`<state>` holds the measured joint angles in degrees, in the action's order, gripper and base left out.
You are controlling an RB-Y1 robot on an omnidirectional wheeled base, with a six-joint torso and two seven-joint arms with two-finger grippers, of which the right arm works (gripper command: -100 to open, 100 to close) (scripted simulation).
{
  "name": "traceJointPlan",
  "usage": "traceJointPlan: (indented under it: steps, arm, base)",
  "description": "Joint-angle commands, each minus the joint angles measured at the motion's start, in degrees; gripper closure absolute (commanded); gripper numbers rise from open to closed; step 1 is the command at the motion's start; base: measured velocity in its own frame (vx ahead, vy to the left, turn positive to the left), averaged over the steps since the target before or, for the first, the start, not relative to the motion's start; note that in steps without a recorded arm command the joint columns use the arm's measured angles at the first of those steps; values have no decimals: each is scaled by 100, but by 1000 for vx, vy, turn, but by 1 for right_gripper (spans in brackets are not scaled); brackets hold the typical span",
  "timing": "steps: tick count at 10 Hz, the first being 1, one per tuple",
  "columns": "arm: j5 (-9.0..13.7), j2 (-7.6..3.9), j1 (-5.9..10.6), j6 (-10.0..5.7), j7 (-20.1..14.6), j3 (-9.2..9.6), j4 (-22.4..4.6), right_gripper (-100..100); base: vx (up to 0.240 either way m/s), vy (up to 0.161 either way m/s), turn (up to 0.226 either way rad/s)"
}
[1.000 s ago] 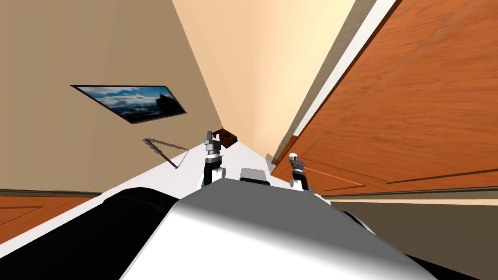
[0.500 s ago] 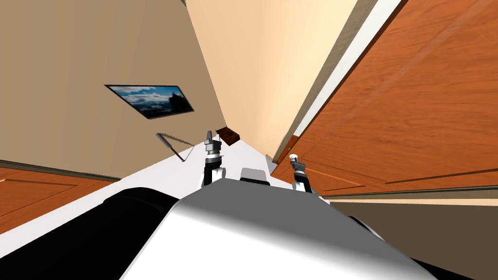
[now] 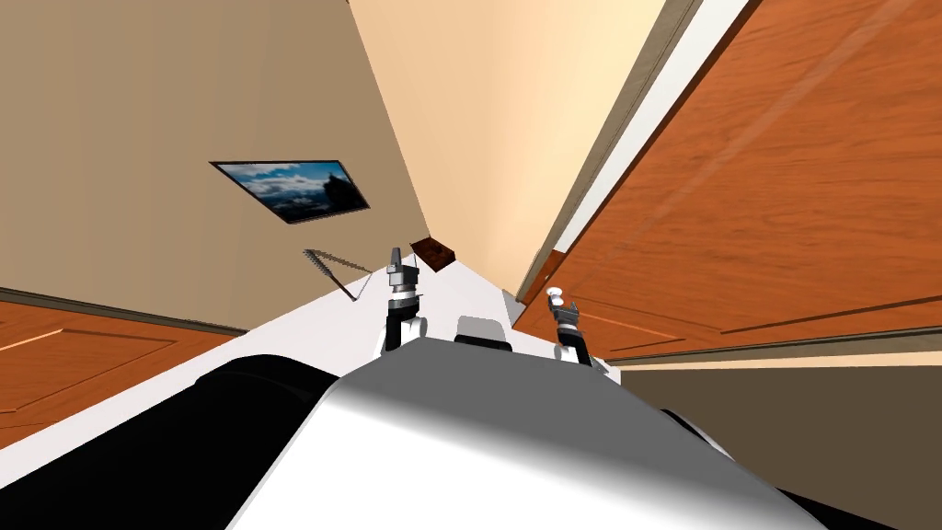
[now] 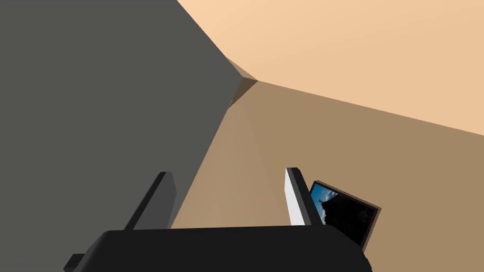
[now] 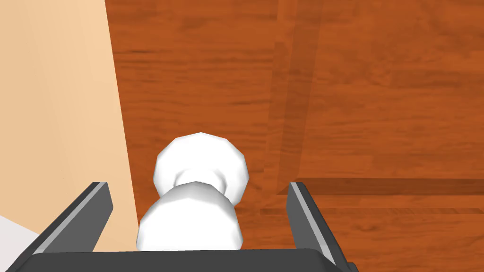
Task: Pull the door open
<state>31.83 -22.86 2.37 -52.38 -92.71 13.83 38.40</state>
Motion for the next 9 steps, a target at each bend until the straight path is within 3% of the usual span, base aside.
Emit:
traceJointPlan:
  steps: [1, 5, 6, 9]
  arm:
    - [-9, 7, -103, 69, -10, 40, 47, -100]
    - [-31, -12, -217, 114, -67, 108, 52, -100]
    - [-31, 2, -182, 94, -56, 101, 19, -100]
    - [428, 85, -319, 79, 352, -54, 160, -100]
  base:
    - [-162, 70, -23]
    - [-199, 75, -37]
    - [-102, 30, -15]
    - [34, -73, 299]
